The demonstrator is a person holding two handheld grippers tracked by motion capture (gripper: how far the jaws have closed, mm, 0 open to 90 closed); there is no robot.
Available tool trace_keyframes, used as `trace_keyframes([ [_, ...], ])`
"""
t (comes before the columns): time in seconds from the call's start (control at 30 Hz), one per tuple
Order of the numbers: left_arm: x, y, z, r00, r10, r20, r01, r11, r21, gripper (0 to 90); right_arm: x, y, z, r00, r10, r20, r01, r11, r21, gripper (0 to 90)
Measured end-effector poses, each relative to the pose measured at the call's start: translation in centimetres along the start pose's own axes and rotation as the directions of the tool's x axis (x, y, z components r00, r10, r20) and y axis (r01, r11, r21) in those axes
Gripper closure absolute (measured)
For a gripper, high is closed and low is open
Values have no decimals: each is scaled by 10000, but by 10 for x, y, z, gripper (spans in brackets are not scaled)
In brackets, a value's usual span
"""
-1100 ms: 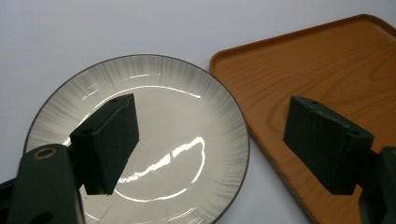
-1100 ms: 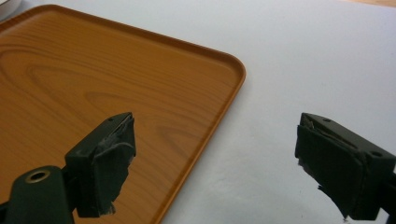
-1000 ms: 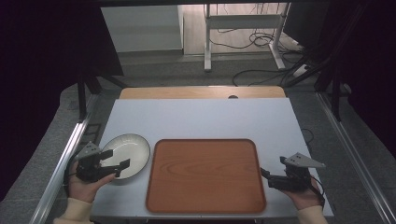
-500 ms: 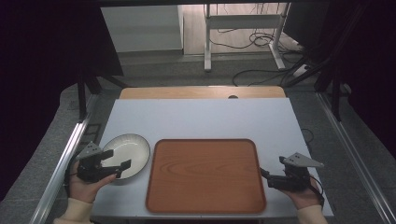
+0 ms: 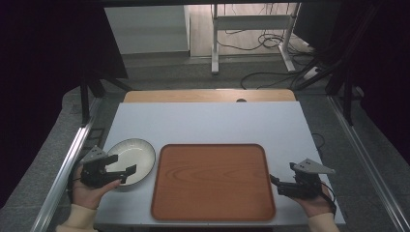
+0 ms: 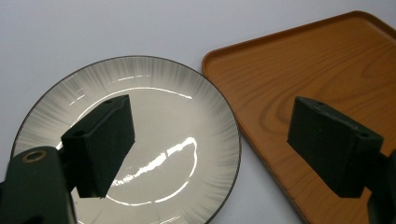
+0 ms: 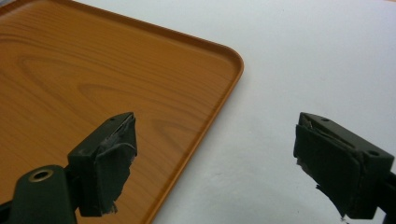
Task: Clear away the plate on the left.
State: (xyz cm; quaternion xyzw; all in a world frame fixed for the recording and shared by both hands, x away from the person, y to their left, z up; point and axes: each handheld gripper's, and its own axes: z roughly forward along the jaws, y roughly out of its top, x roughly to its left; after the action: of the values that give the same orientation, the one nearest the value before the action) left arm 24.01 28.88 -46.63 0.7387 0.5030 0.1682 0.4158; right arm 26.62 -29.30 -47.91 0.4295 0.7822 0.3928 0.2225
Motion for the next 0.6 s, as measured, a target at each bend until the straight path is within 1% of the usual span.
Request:
trace_keyframes([
  [0.2, 3, 2, -5, 9999, -93, -43, 93, 9998, -148, 148, 1, 0, 1, 10000, -67, 0, 67, 10000, 49, 138],
  [0.33, 4, 4, -7, 9999, -78, -96, 76, 9998, -179, 152, 1, 0, 0, 10000, -76, 26, 76, 10000, 32, 138],
  [0.47, 7, 7, -9, 9997, -217, -71, 216, 9997, -146, 174, 1, 0, 1, 10000, -71, 28, 71, 10000, 57, 138],
  [0.6, 11, 9, -10, 9993, -327, -182, 324, 9993, -161, 185, 0, 0, 1, 9999, -105, 45, 105, 9999, 71, 138],
])
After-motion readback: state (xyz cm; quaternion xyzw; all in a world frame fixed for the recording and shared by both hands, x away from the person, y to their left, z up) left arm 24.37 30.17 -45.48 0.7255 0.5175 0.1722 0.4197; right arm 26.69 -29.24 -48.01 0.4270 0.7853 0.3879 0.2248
